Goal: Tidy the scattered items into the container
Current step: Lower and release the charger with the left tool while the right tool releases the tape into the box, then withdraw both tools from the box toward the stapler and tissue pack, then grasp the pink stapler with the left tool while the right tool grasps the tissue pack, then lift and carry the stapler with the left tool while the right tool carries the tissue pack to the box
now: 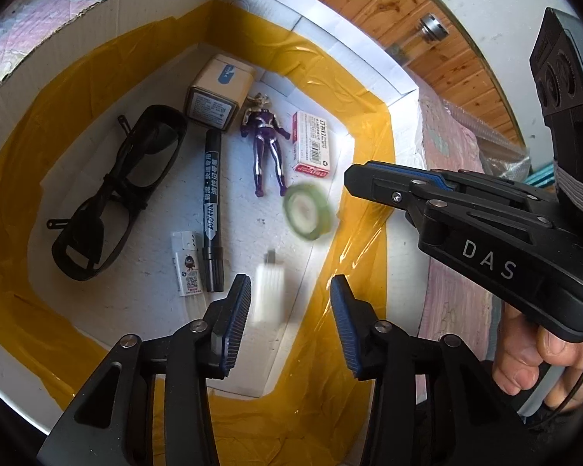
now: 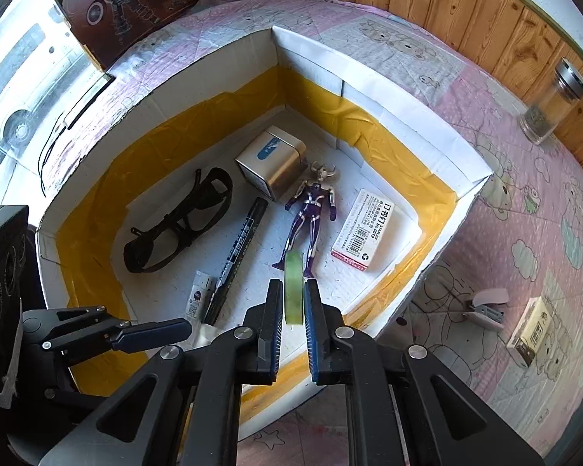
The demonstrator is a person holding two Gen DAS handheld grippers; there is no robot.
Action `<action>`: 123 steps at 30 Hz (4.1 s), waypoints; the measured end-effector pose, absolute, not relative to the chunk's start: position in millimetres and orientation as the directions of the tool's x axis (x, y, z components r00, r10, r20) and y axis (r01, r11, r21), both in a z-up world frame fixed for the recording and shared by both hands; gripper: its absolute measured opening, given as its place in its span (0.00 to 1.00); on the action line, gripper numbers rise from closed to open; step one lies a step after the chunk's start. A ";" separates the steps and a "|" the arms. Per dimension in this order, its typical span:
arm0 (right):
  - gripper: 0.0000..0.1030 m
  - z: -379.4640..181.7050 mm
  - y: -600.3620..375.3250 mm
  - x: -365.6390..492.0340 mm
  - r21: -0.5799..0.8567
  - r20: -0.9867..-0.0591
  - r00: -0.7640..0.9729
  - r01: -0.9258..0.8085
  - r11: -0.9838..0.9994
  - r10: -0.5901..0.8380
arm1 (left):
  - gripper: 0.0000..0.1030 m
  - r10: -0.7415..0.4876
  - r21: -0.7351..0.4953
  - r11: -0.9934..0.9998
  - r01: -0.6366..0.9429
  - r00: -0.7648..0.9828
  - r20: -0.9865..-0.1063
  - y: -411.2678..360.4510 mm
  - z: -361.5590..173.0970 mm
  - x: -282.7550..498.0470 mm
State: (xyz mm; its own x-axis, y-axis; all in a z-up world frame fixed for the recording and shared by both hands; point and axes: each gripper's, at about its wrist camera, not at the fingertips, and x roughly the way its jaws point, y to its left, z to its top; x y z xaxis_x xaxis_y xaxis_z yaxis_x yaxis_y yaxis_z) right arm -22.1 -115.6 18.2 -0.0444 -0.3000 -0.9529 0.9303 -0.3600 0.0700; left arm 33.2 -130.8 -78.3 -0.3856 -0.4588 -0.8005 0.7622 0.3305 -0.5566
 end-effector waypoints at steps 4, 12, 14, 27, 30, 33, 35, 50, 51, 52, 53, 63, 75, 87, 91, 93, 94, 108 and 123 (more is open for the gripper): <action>0.13 20.2 -110.5 -26.5 0.078 -0.950 -0.046 0.921 -0.381 -0.307 | 0.45 -0.468 -0.560 0.340 0.755 -0.381 -0.797 -127.8 -75.0 36.2; 0.14 31.5 -97.6 -28.9 0.098 -0.938 -0.051 0.910 -0.402 -0.342 | 0.45 -0.484 -0.557 0.358 0.749 -0.361 -0.797 -118.6 -65.3 37.2; 0.15 35.1 -94.1 -27.8 0.102 -0.934 -0.053 0.908 -0.406 -0.353 | 0.46 -0.487 -0.555 0.361 0.749 -0.356 -0.797 -115.6 -62.0 35.2; 0.15 65.5 -39.9 -19.8 0.240 -0.853 -0.026 0.867 -0.437 -0.521 | 0.46 -0.520 -0.524 0.315 0.791 -0.318 -0.793 -102.4 -32.1 7.6; 0.15 73.2 -18.4 -20.1 0.269 -0.811 -0.061 0.843 -0.465 -0.581 | 0.46 -0.541 -0.515 0.272 0.813 -0.313 -0.781 -102.8 -20.8 -3.5; 0.15 75.3 2.9 -26.9 0.313 -0.780 -0.080 0.809 -0.498 -0.621 | 0.46 -0.554 -0.509 0.224 0.831 -0.321 -0.768 -105.7 -9.3 -18.2; 0.15 74.9 17.6 -33.2 0.343 -0.761 -0.093 0.782 -0.520 -0.642 | 0.46 -0.563 -0.496 0.192 0.847 -0.319 -0.762 -108.3 -1.8 -28.6; 0.26 39.7 105.7 -107.2 0.421 -0.742 -0.235 0.565 -0.709 -0.628 | 0.47 -0.527 -0.444 0.064 0.894 -0.347 -0.775 -181.1 15.2 -91.6; 0.26 36.8 108.8 -113.2 0.409 -0.749 -0.249 0.555 -0.724 -0.614 | 0.47 -0.525 -0.438 0.065 0.897 -0.342 -0.779 -188.3 15.2 -93.8; 0.26 34.3 110.1 -119.2 0.403 -0.750 -0.256 0.554 -0.728 -0.610 | 0.47 -0.524 -0.434 0.071 0.898 -0.336 -0.782 -194.1 15.3 -95.1; 0.26 31.3 109.6 -124.5 0.401 -0.749 -0.256 0.559 -0.726 -0.611 | 0.47 -0.527 -0.435 0.075 0.897 -0.335 -0.781 -199.7 15.3 -95.7; 0.24 -39.5 41.4 -180.2 0.298 -0.795 -0.227 0.663 -0.687 -0.563 | 0.47 -0.487 -0.428 0.132 0.894 -0.318 -0.813 -230.7 -5.8 -94.9; 0.20 -84.2 72.2 -173.4 0.382 -0.804 -0.139 0.625 -0.681 -0.579 | 0.47 -0.430 -0.391 0.084 0.917 -0.321 -0.844 -272.0 -43.3 -115.3; 0.26 -42.8 124.6 -181.2 0.398 -0.778 -0.242 0.524 -0.753 -0.580 | 0.47 -0.355 -0.260 -0.152 0.954 -0.298 -0.886 -315.2 -76.3 -153.6; 0.76 -25.7 127.5 -189.6 0.253 -0.768 -0.412 0.508 -0.824 -0.490 | 0.47 -0.357 -0.187 -0.184 0.965 -0.243 -0.902 -327.2 -85.2 -162.4; 0.76 -31.6 115.6 -199.4 0.192 -0.782 -0.426 0.529 -0.827 -0.454 | 0.47 -0.365 -0.173 -0.195 0.966 -0.235 -0.901 -332.0 -86.6 -166.0; 0.76 -37.4 107.5 -205.0 0.169 -0.795 -0.418 0.542 -0.823 -0.439 | 0.47 -0.367 -0.162 -0.202 0.966 -0.228 -0.902 -334.4 -87.6 -168.1; 0.54 -75.4 108.2 -242.0 0.191 -0.846 -0.367 0.468 -0.863 -0.386 | 0.43 -0.357 -0.241 -0.160 0.957 -0.283 -0.890 -348.9 -96.3 -169.1; 0.51 -65.9 132.4 -243.8 0.264 -0.836 -0.367 0.384 -0.885 -0.408 | 0.45 -0.368 -0.269 -0.179 0.946 -0.318 -0.874 -343.9 -81.4 -190.7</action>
